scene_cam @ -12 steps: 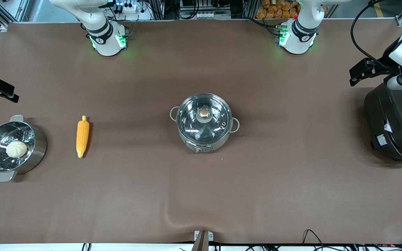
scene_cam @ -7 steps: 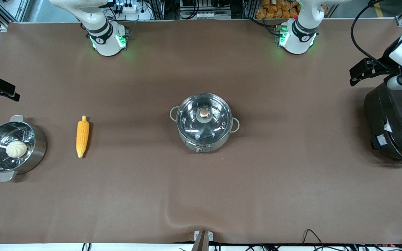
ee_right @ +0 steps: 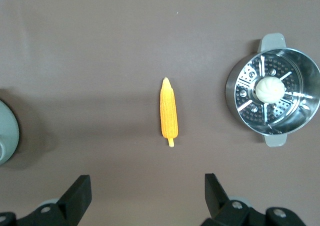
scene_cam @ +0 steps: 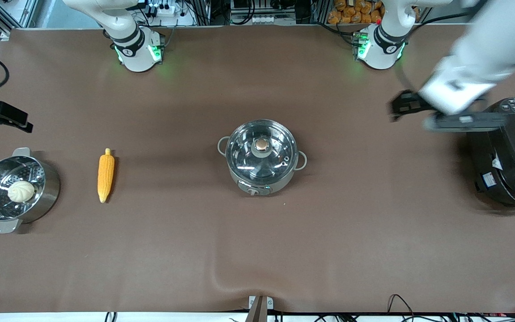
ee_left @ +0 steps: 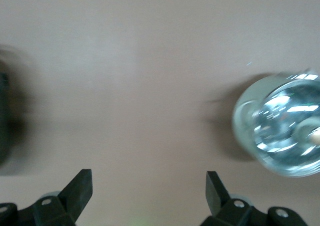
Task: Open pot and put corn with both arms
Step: 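Reach the left gripper to the lid knob while the right gripper reaches the corn, then grasp the lid knob with the left gripper while the right gripper grasps the corn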
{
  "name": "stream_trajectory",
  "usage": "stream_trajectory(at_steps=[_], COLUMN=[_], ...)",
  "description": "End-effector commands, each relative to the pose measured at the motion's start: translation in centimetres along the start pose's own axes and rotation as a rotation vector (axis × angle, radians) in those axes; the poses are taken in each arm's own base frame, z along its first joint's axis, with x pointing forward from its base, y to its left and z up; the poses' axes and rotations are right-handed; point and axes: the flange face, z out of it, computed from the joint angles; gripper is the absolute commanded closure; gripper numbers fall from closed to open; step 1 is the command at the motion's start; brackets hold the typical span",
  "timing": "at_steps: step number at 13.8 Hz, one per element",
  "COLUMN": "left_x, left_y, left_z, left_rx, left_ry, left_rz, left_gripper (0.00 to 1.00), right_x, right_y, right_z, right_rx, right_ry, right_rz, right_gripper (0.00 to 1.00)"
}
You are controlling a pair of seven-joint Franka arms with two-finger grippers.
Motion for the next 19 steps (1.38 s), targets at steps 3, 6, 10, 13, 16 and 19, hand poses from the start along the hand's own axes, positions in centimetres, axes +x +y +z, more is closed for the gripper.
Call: stream_trajectory(at_steps=[3, 6, 10, 13, 16, 19], left_x=[0.9, 0.8, -0.5, -2.0, -3.1, -3.2], left_y=[15.7, 21.6, 25.2, 26.5, 27.8, 27.9], left_z=[7.7, 13.1, 17.1, 19.3, 20.8, 22.9], left_rx=[-0.052, -0.103, -0.110, -0.058, -0.034, 0.006], left_ry=[-0.039, 0.002, 0.005, 0.006, 0.002, 0.002], left_rz=[-0.103, -0.152, -0.146, -0.120, -0.113, -0.107], left_gripper=[0.00, 0.00, 0.00, 0.06, 0.07, 0.10], right_x=[1.2, 1.3, 0.8, -0.9, -1.7, -2.2], right_y=[-1.7, -2.0, -1.4, 0.8, 1.4, 4.6], right_z=[8.1, 15.7, 23.7, 31.4, 36.4, 38.5], right_rx=[-0.005, -0.008, -0.019, -0.034, -0.054, -0.056], right_ry=[0.024, 0.044, 0.098, 0.083, 0.128, 0.094], right_rz=[-0.022, -0.028, -0.099, -0.189, -0.238, -0.250], right_gripper=[0.00, 0.00, 0.00, 0.00, 0.00, 0.01])
